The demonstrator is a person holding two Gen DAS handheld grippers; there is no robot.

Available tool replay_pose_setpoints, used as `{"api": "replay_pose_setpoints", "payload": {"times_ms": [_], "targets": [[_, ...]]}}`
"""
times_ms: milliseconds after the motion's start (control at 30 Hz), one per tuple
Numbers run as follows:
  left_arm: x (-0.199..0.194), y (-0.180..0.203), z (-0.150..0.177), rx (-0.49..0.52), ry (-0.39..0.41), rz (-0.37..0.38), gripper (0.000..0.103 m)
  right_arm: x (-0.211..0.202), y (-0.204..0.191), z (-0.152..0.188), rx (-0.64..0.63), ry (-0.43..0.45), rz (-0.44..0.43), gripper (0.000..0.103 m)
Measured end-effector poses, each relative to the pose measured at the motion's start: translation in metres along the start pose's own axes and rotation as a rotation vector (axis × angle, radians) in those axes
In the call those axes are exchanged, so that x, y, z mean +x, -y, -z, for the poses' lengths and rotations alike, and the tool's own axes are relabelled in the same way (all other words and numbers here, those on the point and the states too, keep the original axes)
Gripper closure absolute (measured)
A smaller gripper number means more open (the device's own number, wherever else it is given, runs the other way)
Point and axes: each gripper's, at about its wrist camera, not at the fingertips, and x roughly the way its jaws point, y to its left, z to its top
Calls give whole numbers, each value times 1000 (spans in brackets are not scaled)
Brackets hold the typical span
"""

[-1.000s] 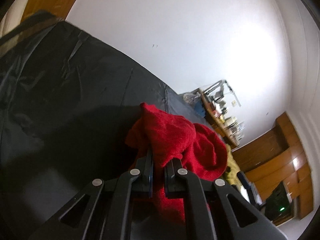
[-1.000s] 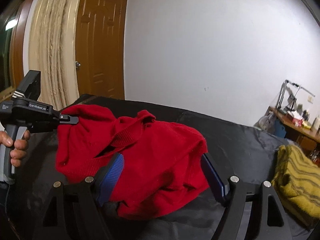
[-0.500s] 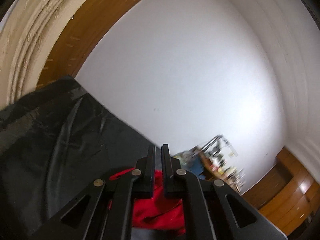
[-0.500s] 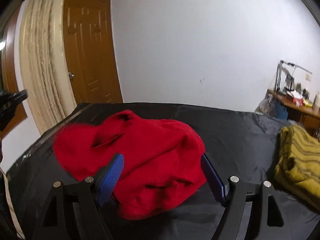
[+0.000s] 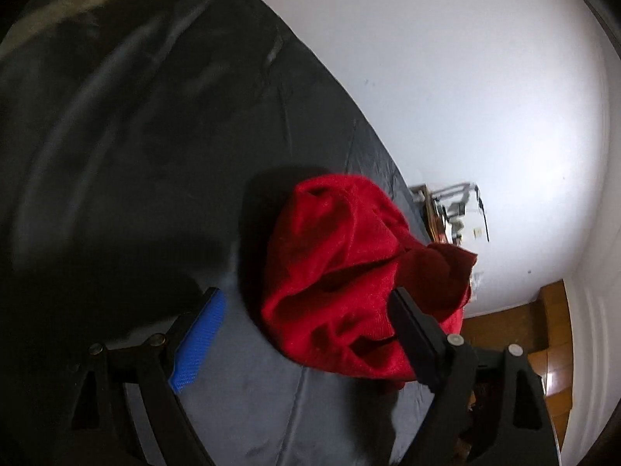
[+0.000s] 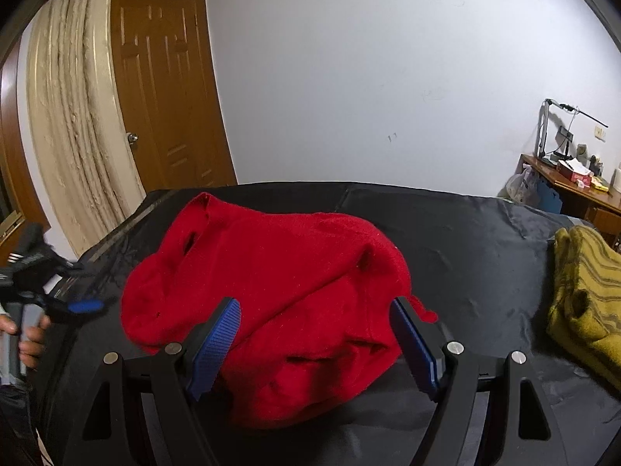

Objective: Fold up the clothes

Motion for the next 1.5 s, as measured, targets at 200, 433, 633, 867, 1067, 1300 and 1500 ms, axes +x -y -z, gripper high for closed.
{"api": "replay_pose_setpoints", "payload": {"times_ms": [200,433,633,867,1067,1300,1500], "targets": [[37,28,-3,43,-94,12,14,4,4,4,12,-6,0,22],[53,35,-8,-7,-60,14,24,7,4,5,-14,-2,2,22],[47,32,-11,-27,-44,-21,88,14,15,1,55,-6,-27,22],[23,21,-11,-22,-1,13,90,51,70,-15,443,-72,-381,22],[30,18,-9,-25,-30,24,90,94,81,-19,625,-154,-517,22],[33,10,-7,-45,-38,16,90,135,63,-32,560,-221,-397,50],[44,21,-5,-47,-38,6,90,102,32,-38,391,-93,-491,81]]}}
